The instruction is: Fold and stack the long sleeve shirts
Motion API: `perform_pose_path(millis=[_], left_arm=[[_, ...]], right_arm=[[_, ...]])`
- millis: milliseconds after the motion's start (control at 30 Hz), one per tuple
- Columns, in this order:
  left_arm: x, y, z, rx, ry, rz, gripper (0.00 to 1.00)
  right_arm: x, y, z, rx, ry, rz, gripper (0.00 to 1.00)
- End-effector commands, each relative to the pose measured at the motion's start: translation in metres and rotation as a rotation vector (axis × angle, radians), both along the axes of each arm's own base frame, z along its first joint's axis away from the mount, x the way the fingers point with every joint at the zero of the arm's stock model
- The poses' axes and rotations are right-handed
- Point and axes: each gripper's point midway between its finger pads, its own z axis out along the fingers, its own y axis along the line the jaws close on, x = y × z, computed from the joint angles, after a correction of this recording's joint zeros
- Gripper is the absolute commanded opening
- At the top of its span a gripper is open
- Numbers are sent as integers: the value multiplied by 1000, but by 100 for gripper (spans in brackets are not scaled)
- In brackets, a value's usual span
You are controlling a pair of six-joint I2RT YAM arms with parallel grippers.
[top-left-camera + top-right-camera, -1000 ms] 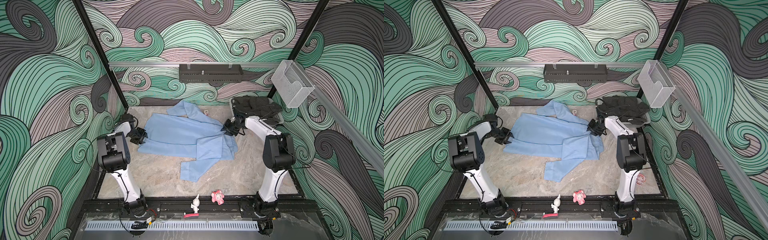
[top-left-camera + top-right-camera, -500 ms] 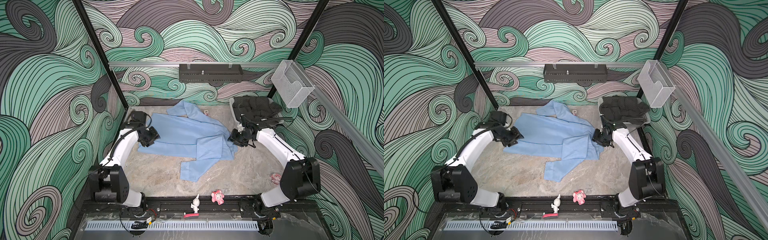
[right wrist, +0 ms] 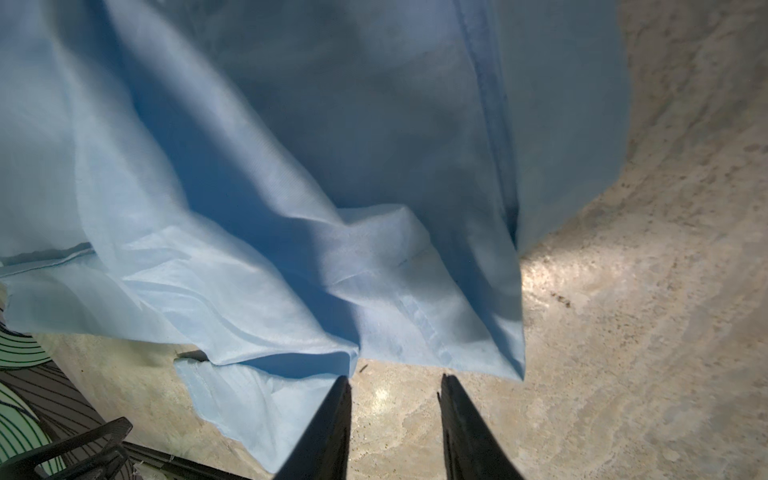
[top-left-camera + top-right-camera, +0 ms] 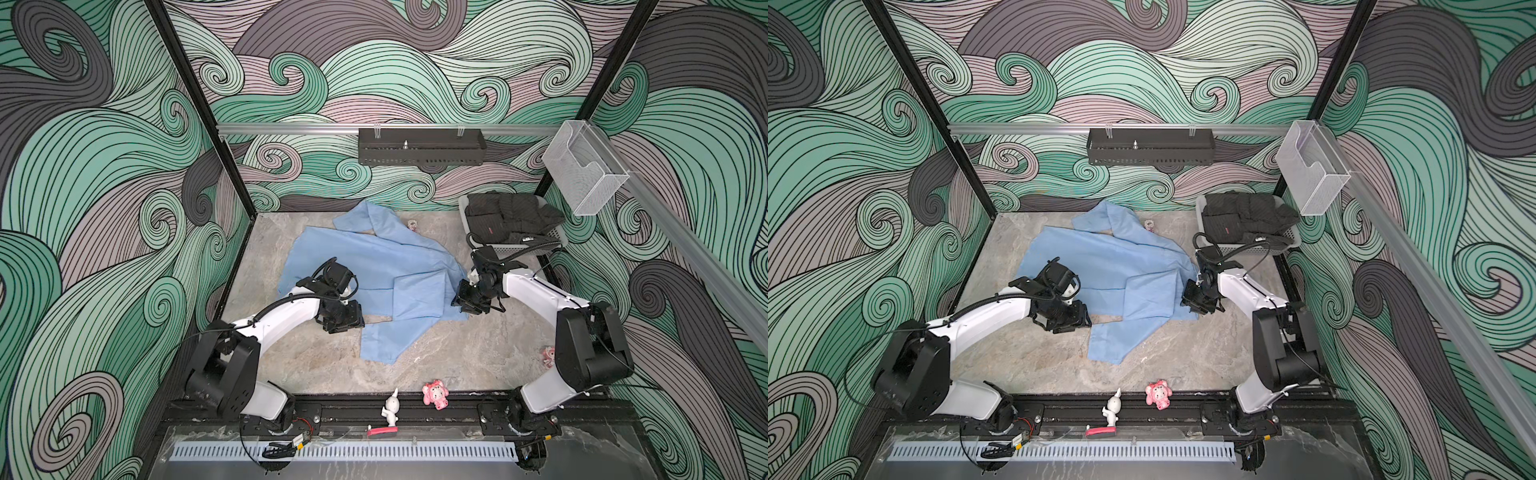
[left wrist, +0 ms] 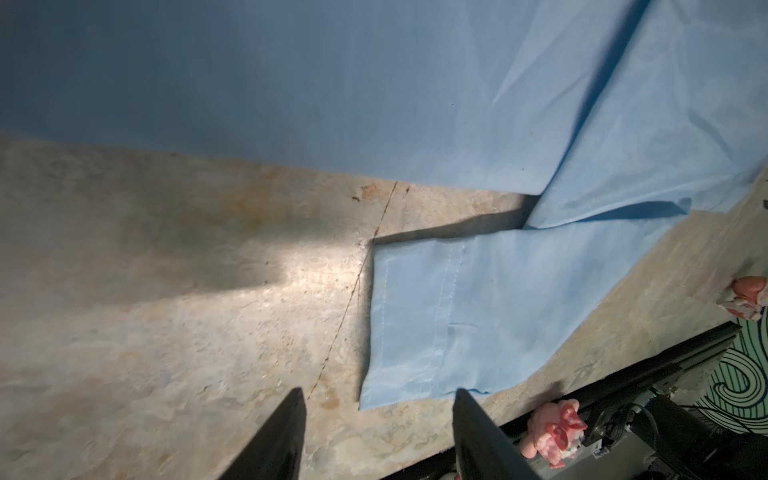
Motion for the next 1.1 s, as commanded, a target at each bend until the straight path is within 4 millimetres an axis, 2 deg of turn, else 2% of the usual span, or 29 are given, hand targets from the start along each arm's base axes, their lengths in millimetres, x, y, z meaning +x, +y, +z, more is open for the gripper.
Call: perform_pose_path(millis=[0, 233, 467, 600, 733, 800, 900, 1000, 1067], left_arm=[[11, -15, -8, 12, -16, -59, 52], [1, -22, -32, 51, 99, -85, 49], [-16, -28, -33, 48, 161, -138, 46], [-22, -27, -42, 86, 184, -160, 35], [-20, -24, -44, 151, 165, -180, 14], [-13, -22, -37, 172, 124, -177, 1], [8, -15, -8, 220, 6, -183, 0], [44, -3, 42, 323, -203, -199, 0], [75, 8, 86, 407, -387, -202, 0]], right_arm=[[2, 4, -5, 6, 0, 27, 36], [3, 2, -16, -10, 28, 33, 31], [0, -1, -31, -25, 70, 34, 29], [0, -1, -34, -26, 77, 34, 29], [-1, -1, -36, -26, 82, 35, 28], [-2, -2, -36, -28, 82, 37, 28], [-3, -3, -38, -31, 85, 38, 28], [-4, -5, -39, -32, 90, 38, 28], [-4, -6, -40, -32, 90, 35, 28]])
